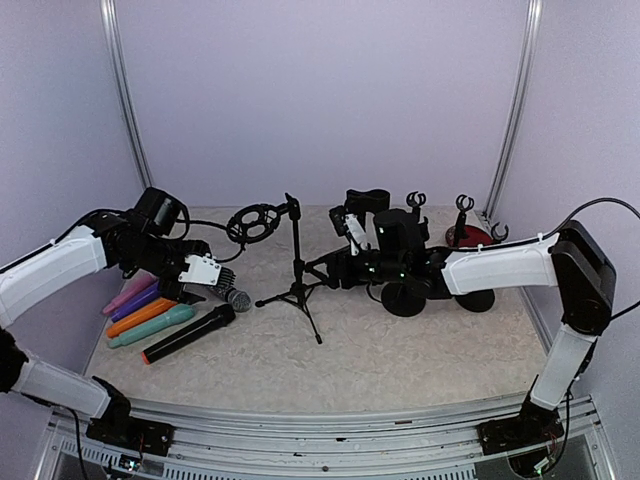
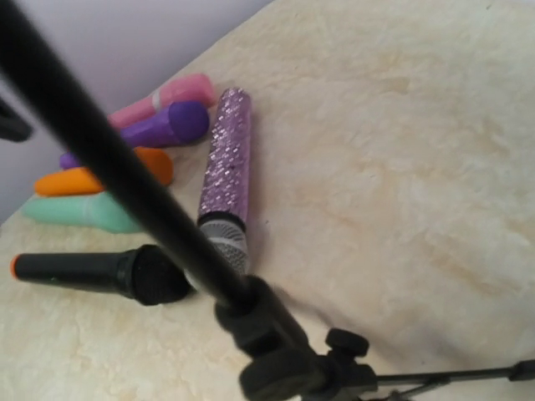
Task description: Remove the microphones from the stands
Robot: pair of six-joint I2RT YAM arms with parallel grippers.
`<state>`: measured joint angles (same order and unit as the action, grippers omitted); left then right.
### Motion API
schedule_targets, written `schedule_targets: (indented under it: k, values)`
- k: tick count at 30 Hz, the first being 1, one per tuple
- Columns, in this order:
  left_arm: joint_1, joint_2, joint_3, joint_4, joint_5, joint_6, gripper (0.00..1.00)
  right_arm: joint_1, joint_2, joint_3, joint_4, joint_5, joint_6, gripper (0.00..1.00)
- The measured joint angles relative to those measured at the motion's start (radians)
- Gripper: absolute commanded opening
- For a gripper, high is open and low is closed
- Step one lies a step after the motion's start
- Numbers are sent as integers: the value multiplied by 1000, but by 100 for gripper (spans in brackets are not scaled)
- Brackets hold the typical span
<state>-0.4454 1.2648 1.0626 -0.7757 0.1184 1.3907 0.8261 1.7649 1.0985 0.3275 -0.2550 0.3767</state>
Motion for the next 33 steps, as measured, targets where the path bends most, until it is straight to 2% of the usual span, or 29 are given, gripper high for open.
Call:
schedule_targets:
  k: [4, 9, 14, 19, 23, 27, 33]
  values:
    - [71, -123, -58, -61, 110, -85, 81, -24, 51, 51, -10, -85, 11, 54]
    - [230, -255, -103, -101, 244, -151, 83, -47, 111, 103, -8, -201, 50, 48]
    - [380, -305, -110, -108, 365, -199, 84, -76, 162, 146, -8, -283, 98, 39]
    - [490, -299, -116, -111, 486, -238, 84, -88, 170, 147, -8, -327, 134, 25]
    - [512, -254, -92, -131, 557, -286, 84, -90, 171, 147, -10, -338, 146, 9]
    - [512, -209, -43, -143, 606, -334, 84, -90, 171, 148, -14, -344, 152, 1]
    - [512, -140, 59, -154, 642, -419, 83, -90, 171, 148, -16, -342, 153, 0]
